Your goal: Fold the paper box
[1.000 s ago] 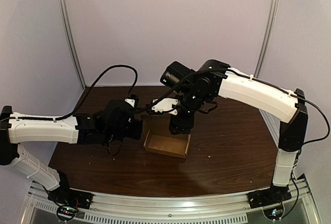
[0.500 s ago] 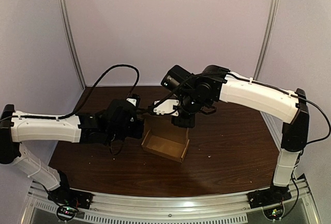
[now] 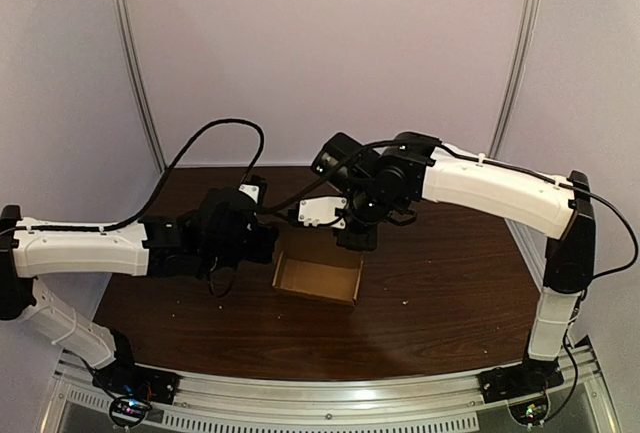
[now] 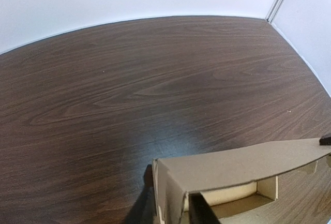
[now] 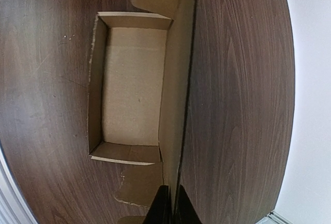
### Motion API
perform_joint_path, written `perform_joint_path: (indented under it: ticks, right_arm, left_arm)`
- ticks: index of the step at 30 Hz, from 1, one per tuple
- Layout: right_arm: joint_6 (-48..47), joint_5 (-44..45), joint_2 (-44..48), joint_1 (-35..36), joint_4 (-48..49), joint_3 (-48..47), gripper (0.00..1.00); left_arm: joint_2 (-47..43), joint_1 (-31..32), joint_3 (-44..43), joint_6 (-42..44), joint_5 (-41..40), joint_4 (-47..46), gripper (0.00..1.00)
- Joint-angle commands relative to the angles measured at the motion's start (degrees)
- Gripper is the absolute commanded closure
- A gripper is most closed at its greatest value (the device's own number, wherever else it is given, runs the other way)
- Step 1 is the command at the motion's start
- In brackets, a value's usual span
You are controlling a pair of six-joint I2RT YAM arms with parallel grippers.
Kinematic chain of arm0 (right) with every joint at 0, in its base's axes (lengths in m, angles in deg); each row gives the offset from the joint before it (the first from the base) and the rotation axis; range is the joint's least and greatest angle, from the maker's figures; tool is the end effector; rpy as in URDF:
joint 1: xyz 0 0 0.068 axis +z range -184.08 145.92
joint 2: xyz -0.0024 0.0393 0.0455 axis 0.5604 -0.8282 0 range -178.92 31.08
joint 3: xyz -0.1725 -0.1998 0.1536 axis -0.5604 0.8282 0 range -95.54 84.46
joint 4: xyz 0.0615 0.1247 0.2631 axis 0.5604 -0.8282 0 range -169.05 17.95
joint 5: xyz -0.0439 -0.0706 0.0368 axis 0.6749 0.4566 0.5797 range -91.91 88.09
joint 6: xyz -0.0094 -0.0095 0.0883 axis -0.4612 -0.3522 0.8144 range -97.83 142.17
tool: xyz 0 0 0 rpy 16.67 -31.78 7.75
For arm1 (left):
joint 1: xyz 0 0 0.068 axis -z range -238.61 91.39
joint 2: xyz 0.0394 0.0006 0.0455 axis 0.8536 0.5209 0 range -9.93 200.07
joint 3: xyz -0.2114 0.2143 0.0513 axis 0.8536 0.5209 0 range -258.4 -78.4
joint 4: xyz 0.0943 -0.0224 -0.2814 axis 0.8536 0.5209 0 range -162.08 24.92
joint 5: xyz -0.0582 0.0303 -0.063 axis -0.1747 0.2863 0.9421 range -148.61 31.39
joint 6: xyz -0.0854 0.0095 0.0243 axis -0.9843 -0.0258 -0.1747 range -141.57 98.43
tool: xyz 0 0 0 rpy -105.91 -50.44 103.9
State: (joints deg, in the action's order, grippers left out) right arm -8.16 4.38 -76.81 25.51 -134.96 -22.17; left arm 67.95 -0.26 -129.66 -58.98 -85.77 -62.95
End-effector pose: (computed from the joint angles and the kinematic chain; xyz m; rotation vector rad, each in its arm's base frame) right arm 0.2416 0.3947 0.3126 -1.8687 1.9190 0.0129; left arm 0.2173 -0.2833 0.2465 0.1281 2.1493 -0.4661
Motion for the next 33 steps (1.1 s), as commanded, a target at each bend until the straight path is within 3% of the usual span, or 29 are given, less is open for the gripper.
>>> perform_joint_path:
  ticks: [1, 3, 9, 12, 18, 26, 33]
  right_arm:
    - [-0.35, 3.56, 1.69, -0.39, 1.93, 2.3, 0.95]
    - [-0.63, 4.22, 1.79, -0.56, 2.5, 2.62, 0.96]
    - [-2.7, 6.72, 3.18, -1.09, 7.5, 6.39, 1.0]
    - [-3.68, 6.76, 4.15, -1.13, 9.98, 8.26, 1.0]
    - [-3.71, 6.7, 3.49, -1.11, 9.4, 7.88, 1.0]
    - [-3.16, 6.42, 3.38, -1.12, 8.53, 7.82, 1.0]
    - [-2.9, 6.74, 3.24, -1.14, 7.99, 7.32, 1.0]
  left_arm:
    - [-2.53, 0.26, 0.74, 3.74, 1.99, -1.53, 0.66]
    - [-4.28, 0.22, 3.37, 5.36, 3.96, -3.0, 0.6]
    - [-14.53, 0.23, 16.86, 7.72, 6.58, -16.16, 0.56]
    - [-14.45, 0.2, 20.97, 10.0, 8.3, -21.35, 0.53]
    - [-3.22, 0.25, 23.16, 14.73, 10.14, -33.58, 0.47]
    - [11.18, 0.22, 31.99, 25.45, 10.51, -70.81, 0.45]
    - [21.56, 0.2, 31.57, 26.03, 15.1, -83.79, 0.48]
